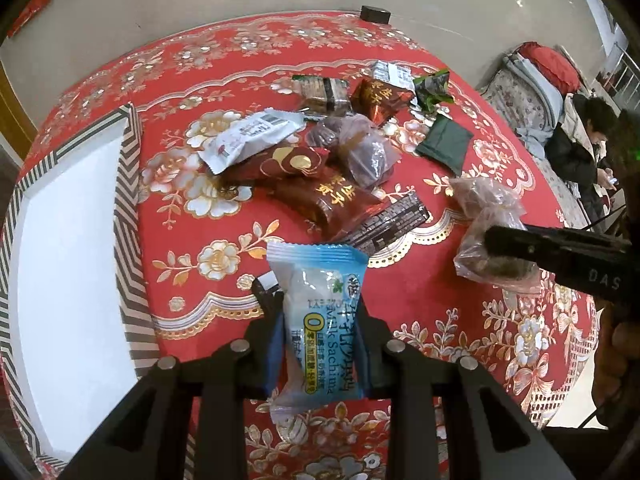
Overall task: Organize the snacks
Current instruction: 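Carry the blue biscuit and date bag into the white tray and release both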
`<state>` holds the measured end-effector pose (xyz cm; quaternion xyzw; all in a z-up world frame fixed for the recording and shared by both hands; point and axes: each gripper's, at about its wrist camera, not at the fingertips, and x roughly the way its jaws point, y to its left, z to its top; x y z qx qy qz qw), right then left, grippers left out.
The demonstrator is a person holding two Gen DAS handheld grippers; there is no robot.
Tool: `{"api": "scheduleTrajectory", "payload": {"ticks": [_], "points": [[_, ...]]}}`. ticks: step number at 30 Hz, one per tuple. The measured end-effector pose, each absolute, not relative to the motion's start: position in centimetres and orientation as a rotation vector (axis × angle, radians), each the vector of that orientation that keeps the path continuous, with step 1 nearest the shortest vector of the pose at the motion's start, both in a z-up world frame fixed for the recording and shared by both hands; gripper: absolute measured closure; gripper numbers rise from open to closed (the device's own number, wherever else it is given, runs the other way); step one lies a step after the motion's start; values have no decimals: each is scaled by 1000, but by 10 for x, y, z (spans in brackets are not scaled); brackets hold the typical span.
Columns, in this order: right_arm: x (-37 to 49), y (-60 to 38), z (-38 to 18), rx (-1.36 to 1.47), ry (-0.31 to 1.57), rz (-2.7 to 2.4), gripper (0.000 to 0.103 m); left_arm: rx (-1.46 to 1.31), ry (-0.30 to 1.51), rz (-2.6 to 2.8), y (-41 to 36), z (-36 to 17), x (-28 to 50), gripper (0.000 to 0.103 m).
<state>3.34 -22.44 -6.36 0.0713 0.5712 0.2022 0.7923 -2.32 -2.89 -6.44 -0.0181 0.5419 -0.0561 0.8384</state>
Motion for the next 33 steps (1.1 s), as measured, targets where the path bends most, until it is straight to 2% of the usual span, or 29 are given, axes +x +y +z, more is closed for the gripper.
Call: {"api": "scheduleTrajectory", "payload": {"ticks": [7,12,18,22,30,33], "points": [[31,-219,-51,152,1193,428,71,-49,1104,-95,-11,-51,-25,71],[30,-182,-35,123,1155,472,71,-82,1062,-25,32,-39,-33,71],[27,-90,-21,76,1150,624,71,-149,1021,124,112,-36,-54,71],[16,-15,-13,21,1130,755,71,-177,1049,187,156,-53,-67,71],[1,89,-30,-153,1144,834,71,-152,1085,253,190,-74,-77,71],[-1,100,-39,-208,1149,811,70,-161,1096,255,196,-77,-78,66]]}}
